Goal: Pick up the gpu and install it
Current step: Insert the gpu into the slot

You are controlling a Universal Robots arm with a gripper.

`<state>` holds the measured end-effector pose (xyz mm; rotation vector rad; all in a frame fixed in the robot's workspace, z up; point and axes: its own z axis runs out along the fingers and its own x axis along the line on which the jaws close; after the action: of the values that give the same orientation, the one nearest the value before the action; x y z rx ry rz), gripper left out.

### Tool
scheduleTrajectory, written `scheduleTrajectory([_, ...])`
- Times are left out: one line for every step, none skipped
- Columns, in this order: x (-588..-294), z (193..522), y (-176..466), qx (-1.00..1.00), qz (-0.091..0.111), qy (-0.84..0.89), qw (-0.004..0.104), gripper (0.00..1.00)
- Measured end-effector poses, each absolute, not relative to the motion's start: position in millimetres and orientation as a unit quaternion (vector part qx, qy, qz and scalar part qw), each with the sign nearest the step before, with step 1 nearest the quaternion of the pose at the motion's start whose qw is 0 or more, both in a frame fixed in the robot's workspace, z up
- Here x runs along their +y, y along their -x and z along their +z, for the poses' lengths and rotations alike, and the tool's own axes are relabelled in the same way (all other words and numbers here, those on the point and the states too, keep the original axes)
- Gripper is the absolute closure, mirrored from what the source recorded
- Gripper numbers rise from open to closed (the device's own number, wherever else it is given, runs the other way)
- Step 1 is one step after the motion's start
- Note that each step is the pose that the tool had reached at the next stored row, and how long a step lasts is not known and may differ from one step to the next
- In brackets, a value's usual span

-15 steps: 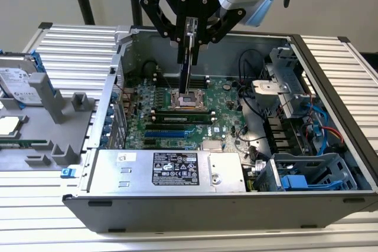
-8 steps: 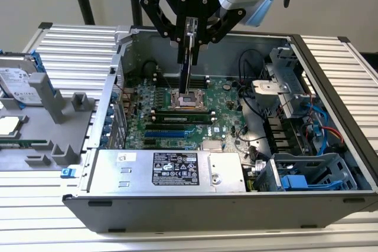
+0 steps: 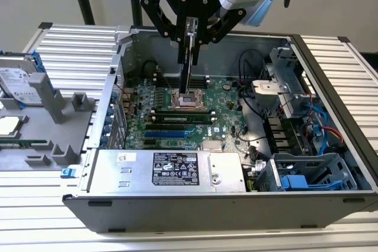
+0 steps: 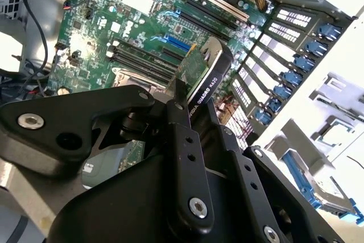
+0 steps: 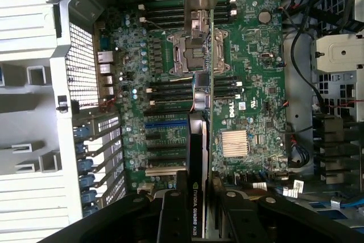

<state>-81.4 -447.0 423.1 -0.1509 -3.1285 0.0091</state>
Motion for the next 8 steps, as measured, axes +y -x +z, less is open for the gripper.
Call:
scheduleTrajectory([-447.0, 423.1, 81.4, -0.999, 0.003, 0.048, 0.005, 1.00])
scheduleTrajectory([-447.0, 423.1, 81.4, -0.999, 0.003, 0.048, 0.005, 1.00])
scheduleTrajectory([-447.0, 423.1, 81.4, -0.999, 0.003, 0.048, 0.005, 1.00])
scheduleTrajectory([-447.0, 423.1, 81.4, -0.999, 0.003, 0.047, 0.005, 1.00])
scheduleTrajectory([-447.0, 423.1, 81.4, -0.999, 0.003, 0.047, 0.005, 1.00])
scheduleTrajectory([-447.0, 423.1, 81.4, -0.999, 0.003, 0.046, 0.005, 1.00])
scheduleTrajectory([-447.0, 423.1, 81.4, -0.999, 0.003, 0.045, 0.005, 1.00])
scheduleTrajectory([-447.0, 423.1, 81.4, -0.999, 0.003, 0.043, 0.005, 1.00])
